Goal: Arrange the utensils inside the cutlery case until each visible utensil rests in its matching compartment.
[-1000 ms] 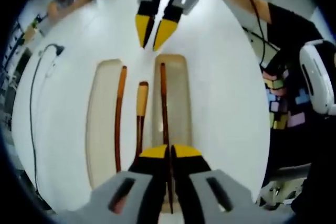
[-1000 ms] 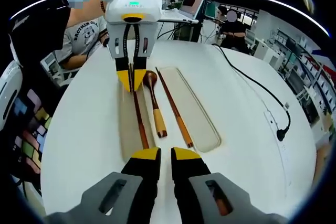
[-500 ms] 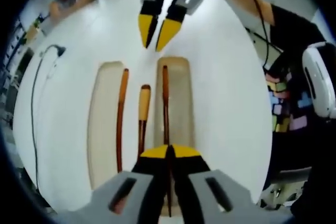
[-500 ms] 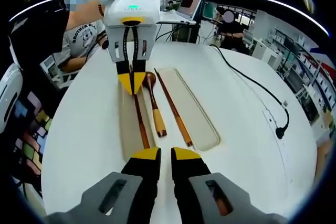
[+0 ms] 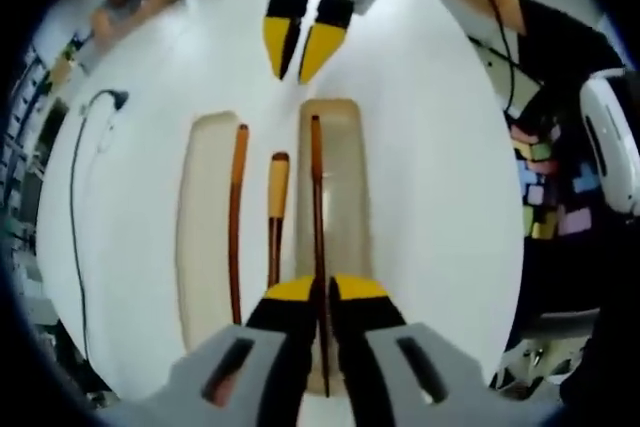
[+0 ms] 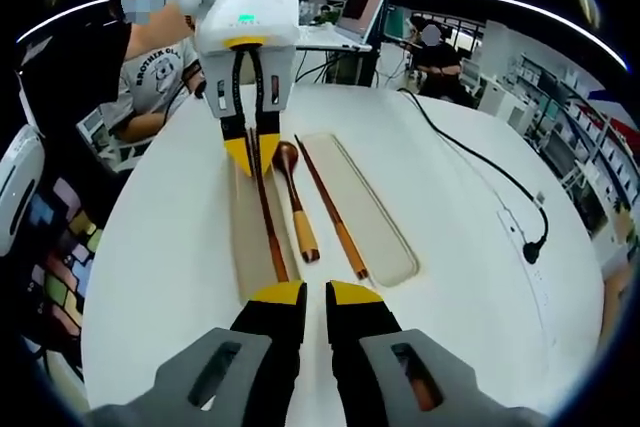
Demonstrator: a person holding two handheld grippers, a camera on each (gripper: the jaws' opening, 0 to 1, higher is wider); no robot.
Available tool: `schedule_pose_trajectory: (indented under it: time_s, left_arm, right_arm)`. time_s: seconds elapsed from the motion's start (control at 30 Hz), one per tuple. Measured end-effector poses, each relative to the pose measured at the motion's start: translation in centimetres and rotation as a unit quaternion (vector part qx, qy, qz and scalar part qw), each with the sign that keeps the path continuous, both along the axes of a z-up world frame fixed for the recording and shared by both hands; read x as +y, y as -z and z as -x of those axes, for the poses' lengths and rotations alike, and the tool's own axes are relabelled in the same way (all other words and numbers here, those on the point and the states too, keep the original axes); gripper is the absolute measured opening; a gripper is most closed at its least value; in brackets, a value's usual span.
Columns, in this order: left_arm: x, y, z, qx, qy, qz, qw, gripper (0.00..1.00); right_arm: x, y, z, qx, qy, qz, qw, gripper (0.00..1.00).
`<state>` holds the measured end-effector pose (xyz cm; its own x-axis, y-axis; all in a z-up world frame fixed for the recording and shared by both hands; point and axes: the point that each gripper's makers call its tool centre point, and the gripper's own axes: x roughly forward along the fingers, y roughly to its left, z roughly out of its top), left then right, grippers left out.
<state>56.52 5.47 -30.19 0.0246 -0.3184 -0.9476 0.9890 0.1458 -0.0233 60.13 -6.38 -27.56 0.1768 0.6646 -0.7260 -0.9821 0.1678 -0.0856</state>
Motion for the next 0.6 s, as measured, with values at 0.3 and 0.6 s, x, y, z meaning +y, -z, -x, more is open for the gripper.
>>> schedule_pose_trajectory:
  time_s: [0.3, 0.6]
  left_arm:
    - [0.07, 0.54, -0.16, -0.001, 0.0, -0.012, 0.9999, 0.04]
    - [-0.51, 0.89, -0.59, -0.004, -0.006, -0.003, 1.0, 0.04]
  right_arm:
    - [-0.09, 0.13, 0.19, 0.0, -0.005, 0.005, 1.0, 0.07]
    - [-0.63, 0.5, -0.05, 0.002, 0.001, 0.009, 1.0, 0.07]
